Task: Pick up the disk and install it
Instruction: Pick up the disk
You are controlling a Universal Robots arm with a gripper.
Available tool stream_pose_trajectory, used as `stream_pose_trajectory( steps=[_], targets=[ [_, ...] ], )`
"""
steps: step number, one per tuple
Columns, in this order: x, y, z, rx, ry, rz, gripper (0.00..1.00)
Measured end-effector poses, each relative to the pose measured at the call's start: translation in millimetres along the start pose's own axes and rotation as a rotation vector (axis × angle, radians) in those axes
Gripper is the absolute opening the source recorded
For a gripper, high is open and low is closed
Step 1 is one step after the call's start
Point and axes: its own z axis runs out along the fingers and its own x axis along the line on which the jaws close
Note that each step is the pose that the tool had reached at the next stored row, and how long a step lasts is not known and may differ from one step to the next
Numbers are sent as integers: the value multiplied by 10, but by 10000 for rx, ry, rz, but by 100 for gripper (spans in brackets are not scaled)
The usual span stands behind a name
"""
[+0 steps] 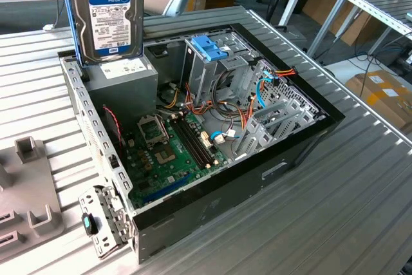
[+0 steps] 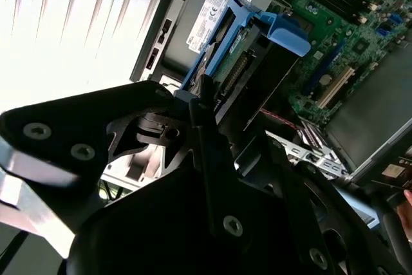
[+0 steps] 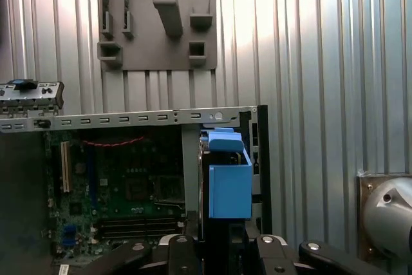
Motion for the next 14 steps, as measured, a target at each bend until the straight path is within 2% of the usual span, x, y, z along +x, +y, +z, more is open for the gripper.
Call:
stream_pose_trajectory(
  steps=[4, 8, 14],
  targets=[
    [-4, -79, 0, 0, 0, 0, 35],
    [-12, -228, 1, 0, 0, 0, 35],
    [-20, -386, 1, 0, 0, 0, 35]
  ],
)
